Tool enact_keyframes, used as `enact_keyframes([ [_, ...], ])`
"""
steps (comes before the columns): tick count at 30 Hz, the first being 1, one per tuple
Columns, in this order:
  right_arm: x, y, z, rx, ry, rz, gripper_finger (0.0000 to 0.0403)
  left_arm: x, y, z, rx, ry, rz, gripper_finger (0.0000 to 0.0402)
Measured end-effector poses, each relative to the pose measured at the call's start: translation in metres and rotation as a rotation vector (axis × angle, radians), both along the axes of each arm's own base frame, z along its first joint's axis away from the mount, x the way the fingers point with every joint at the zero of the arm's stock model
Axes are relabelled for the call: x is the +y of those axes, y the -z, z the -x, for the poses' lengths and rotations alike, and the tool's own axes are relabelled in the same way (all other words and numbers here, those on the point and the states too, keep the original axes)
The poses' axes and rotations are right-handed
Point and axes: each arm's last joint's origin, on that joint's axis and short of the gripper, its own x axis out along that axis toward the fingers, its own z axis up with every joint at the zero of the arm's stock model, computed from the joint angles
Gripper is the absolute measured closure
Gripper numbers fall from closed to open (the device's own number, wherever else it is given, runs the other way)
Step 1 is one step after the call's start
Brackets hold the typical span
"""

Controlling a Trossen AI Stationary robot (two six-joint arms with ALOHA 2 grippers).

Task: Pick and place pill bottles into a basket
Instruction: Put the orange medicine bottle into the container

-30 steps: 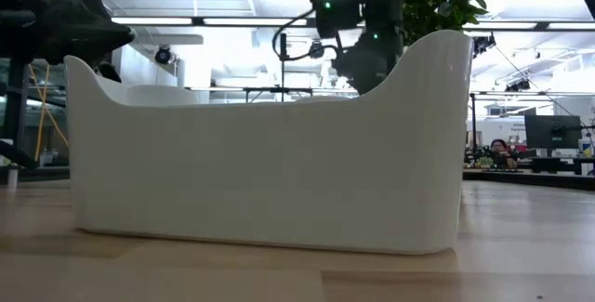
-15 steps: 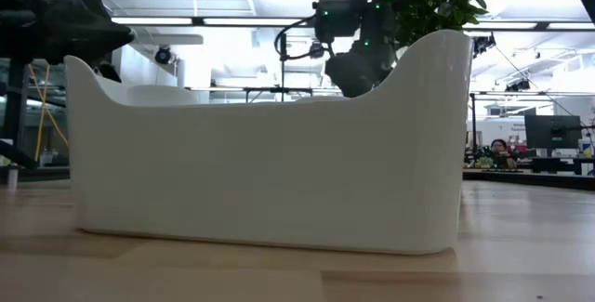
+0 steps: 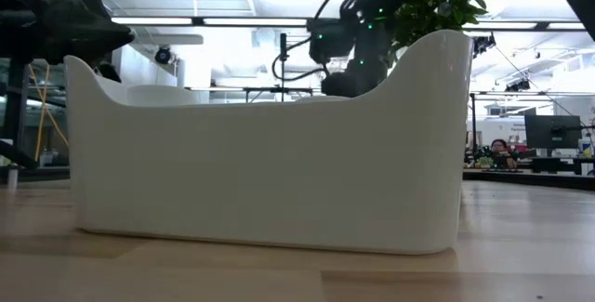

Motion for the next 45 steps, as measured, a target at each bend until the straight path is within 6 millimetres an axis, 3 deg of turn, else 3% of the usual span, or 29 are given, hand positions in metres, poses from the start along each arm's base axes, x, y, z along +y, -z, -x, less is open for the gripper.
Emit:
enact_keyframes([
  [15,-0.004,0.009,-0.010,-0.052,-0.009,0.017,0.0033,0.000,0.000,0.000,0.004,-0.005,0.015,0.0334],
  [24,-0.005,0.030,-0.013,-0.001,-0.021,-0.037,0.0033,0.000,0.000,0.000,0.004,-0.008,0.015,0.0334],
  [35,-0.007,0.030,-0.013,0.001,-0.022,-0.018,0.0035,0.000,0.000,0.000,0.006,-0.013,0.015,0.0334],
  [45,-0.007,0.030,-0.015,-0.016,-0.024,-0.011,0.0098,0.000,0.000,0.000,0.006,-0.017,0.015,0.0334],
])
